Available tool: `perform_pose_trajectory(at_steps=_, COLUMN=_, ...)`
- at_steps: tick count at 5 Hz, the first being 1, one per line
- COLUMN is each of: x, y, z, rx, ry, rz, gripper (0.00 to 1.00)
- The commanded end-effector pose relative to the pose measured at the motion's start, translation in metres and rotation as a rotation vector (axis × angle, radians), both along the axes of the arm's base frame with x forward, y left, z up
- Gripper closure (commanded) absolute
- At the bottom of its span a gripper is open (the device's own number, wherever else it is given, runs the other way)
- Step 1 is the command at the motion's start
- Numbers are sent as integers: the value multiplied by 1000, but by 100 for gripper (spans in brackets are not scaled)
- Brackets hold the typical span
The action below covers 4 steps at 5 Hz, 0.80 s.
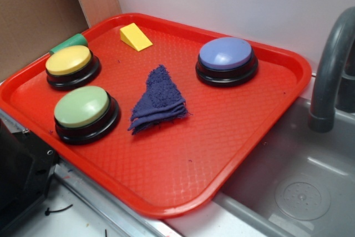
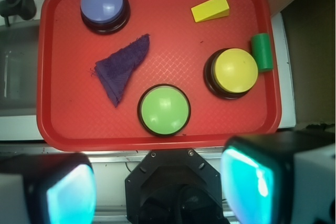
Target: Push the yellow button.
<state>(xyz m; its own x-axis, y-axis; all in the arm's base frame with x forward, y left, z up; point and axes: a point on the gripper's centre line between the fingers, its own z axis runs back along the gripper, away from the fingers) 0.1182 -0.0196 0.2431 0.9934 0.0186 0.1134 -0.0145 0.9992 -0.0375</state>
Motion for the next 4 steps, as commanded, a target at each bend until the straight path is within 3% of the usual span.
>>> perform_pose_trajectory(at_steps=1, x=0, y=0, z=0, rx=0, ry=0, rz=0, gripper=0)
perform_pose_trajectory(at_steps=2, x=39, y=34, z=-33, rx=13, ry=42, rz=134, gripper=0)
perform_pose_trajectory(at_steps=3, x=60, y=66, z=-54, rx=27, ry=44, rz=268, gripper=0)
perform_pose_trajectory(at_steps=4, x=62, y=98, z=-79, rx=89, ry=-32, rz=451, gripper=0)
